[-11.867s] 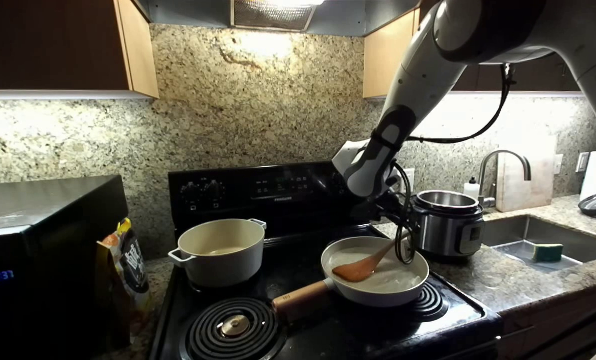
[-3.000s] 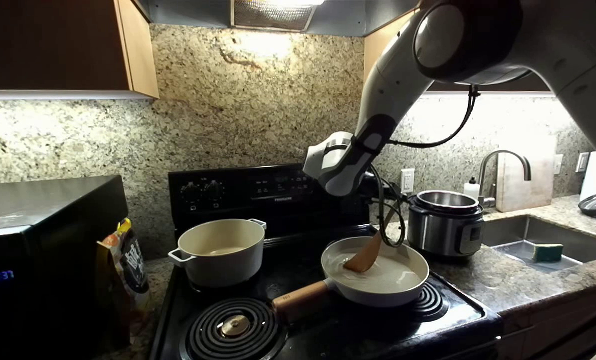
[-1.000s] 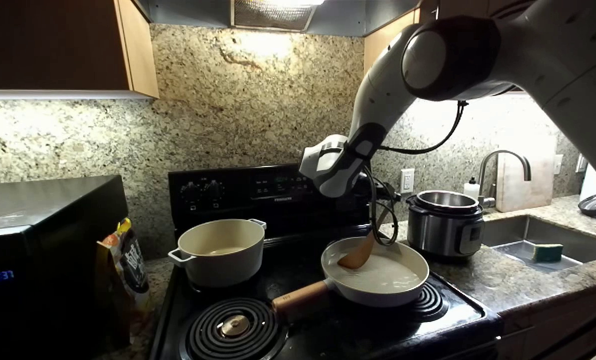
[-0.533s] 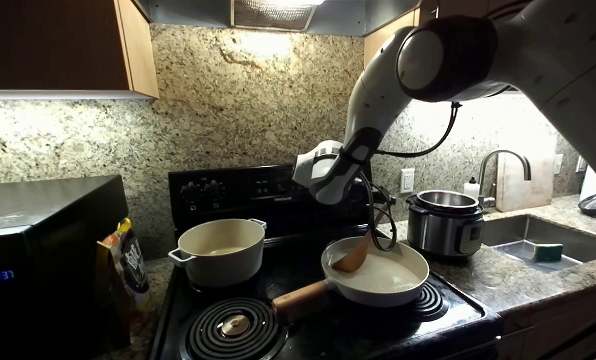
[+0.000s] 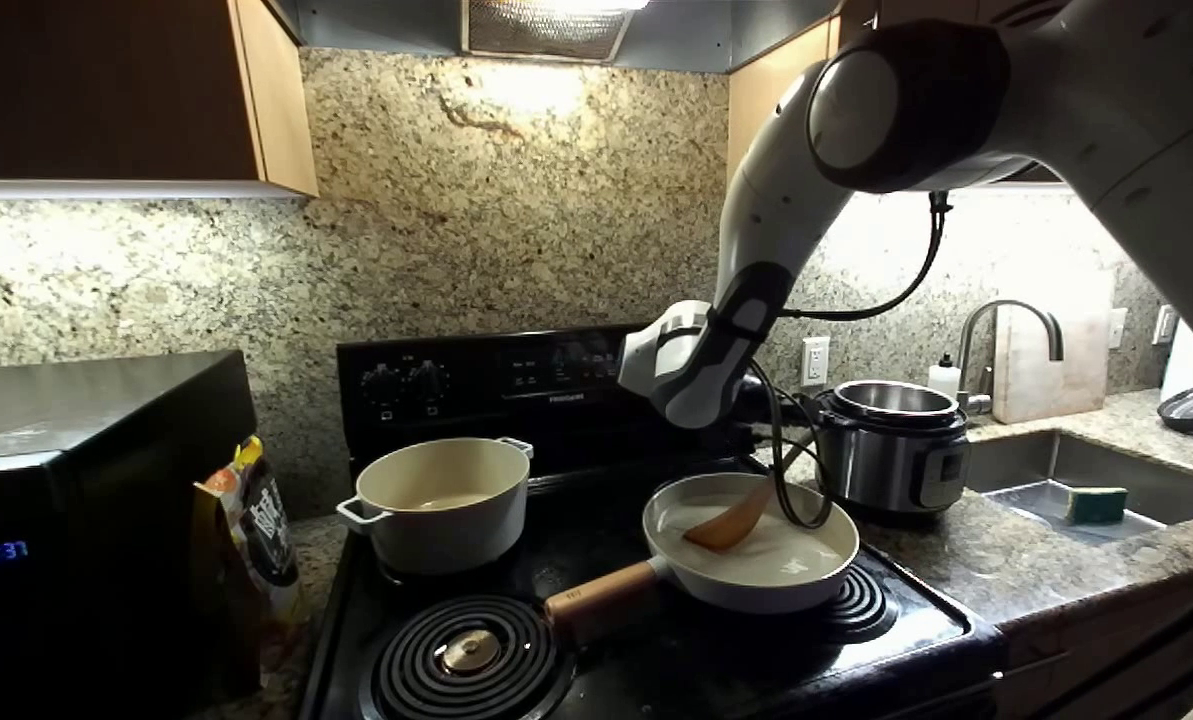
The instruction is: Use the spatula to stir the water
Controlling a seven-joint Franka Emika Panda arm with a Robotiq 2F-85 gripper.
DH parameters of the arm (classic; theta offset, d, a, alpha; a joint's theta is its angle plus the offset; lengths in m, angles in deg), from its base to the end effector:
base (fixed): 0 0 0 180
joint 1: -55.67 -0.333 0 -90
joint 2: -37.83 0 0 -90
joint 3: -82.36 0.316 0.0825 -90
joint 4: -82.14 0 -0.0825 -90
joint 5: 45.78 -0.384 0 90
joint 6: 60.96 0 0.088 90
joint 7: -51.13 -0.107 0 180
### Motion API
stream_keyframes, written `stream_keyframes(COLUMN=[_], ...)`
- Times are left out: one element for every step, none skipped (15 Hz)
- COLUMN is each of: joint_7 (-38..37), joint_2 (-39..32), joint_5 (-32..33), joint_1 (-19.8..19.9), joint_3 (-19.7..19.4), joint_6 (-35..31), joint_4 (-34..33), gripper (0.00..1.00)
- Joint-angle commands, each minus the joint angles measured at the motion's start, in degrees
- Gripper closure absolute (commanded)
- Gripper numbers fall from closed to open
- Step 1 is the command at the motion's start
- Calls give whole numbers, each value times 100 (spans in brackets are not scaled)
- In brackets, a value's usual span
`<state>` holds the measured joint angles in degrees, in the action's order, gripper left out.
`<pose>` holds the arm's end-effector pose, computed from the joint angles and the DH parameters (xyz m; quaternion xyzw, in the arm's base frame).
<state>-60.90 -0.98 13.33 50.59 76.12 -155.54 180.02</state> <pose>0.6153 -0.0920 0.2075 0.6138 -0.5465 0.2147 0.5277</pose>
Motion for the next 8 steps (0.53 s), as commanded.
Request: stream_keyframes(joint_7=[-379,-441,-500,-543,-567,-506,-366,-262], joint_2=[598,699,787,878,949,991,1016,1018], joint_5=[90,101,117,113,107,86,61,60], joint_1=[150,167,179,196,218,247,283,298], joint_3=[52,56,59,64,74,88,116,143], joint_6=[-190,-197,-196,-179,-179,-179,-212,-260], joint_4=[789,904,1004,1082,1132,1128,1100,1054], gripper=[89,89,89,89,89,89,89,89])
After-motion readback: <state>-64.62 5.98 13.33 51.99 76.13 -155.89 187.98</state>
